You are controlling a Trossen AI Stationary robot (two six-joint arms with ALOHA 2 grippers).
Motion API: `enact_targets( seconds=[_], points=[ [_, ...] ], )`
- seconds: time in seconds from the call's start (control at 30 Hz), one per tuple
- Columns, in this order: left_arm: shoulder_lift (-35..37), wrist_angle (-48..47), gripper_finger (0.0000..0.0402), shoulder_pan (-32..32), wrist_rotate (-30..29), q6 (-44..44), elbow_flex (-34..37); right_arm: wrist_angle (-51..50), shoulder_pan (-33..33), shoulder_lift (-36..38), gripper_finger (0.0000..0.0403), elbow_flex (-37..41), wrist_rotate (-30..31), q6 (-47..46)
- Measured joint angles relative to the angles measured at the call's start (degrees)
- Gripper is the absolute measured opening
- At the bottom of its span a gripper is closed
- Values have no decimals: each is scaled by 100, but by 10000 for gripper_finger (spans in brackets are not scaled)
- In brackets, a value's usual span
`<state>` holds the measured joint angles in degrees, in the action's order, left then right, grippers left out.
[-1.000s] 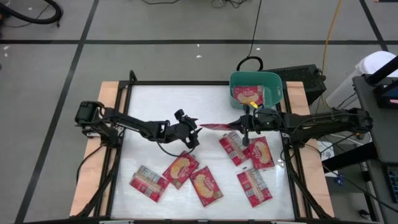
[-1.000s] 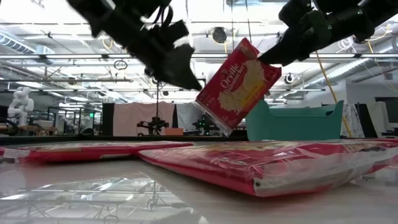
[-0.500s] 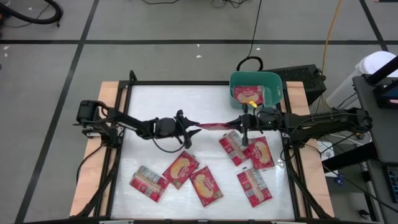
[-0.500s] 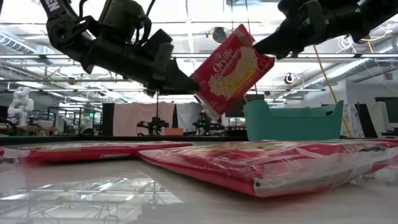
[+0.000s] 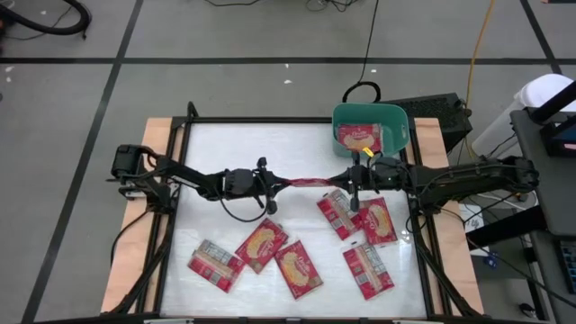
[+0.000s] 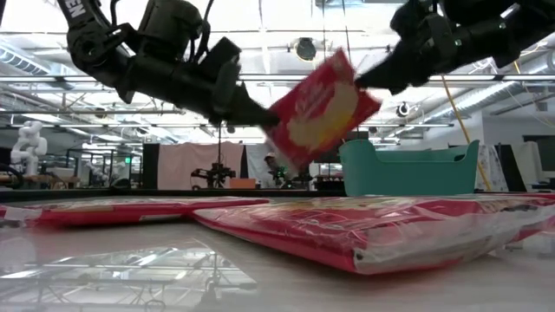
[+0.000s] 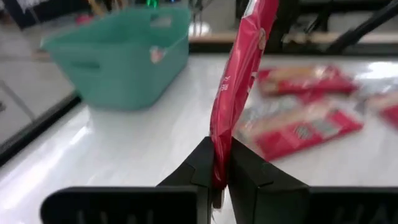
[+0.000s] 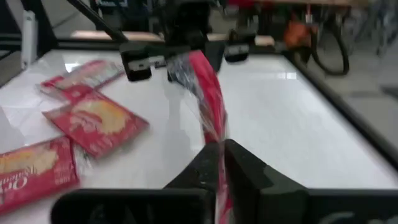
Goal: Sort popcorn bags into baskets
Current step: Put the red popcorn bag into the green bin
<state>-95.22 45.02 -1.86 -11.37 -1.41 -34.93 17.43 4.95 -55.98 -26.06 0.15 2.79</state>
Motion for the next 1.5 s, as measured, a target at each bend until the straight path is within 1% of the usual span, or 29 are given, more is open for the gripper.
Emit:
enact_targets(
  seconds=[0.07, 0.17, 0.3, 0.37, 0.43, 0.57, 0.67, 0.87, 0.97, 1.03, 1.2, 1.5],
  points=[
    [4, -190, 24, -41, -24, 2, 8, -320, 24, 18, 39, 2, 56, -186],
    [67, -510, 17, -182, -27, 21, -14, -809, 17, 35, 74, 5, 383, -409],
    [500, -1166, 17, -462, -17, 227, -85, -1069, 19, 44, 116, -82, 766, -633],
    [807, -1916, 17, -605, 64, 377, -227, -1090, 9, 46, 133, -188, 894, -664],
    [1076, -2941, 18, -710, 71, 510, -465, -1080, -11, 45, 147, -324, 1012, -641],
    [1316, -4713, 17, -838, 182, 651, -1134, -1080, -31, 11, 166, -701, 1189, -462],
    [1248, -5368, 19, -849, 441, 643, -1492, -1078, -31, -183, 175, -1018, 1206, -313],
    [986, -5413, 21, -666, 535, 292, -1741, -729, -31, -1068, 193, -1331, 1173, -109],
    [760, -5677, 22, -608, 525, 193, -1710, -465, -50, -1516, 198, -1395, 1163, -58],
    [611, -5605, 22, -590, 505, 226, -1715, -421, -55, -1707, 199, -1385, 1152, -34],
    [461, -5474, 23, -593, 463, 302, -1728, -114, -42, -2209, 199, -1379, 860, -61],
    [446, -5410, 23, -579, 454, 264, -1726, 347, 60, -2999, 199, -1386, 865, 281]
  ],
)
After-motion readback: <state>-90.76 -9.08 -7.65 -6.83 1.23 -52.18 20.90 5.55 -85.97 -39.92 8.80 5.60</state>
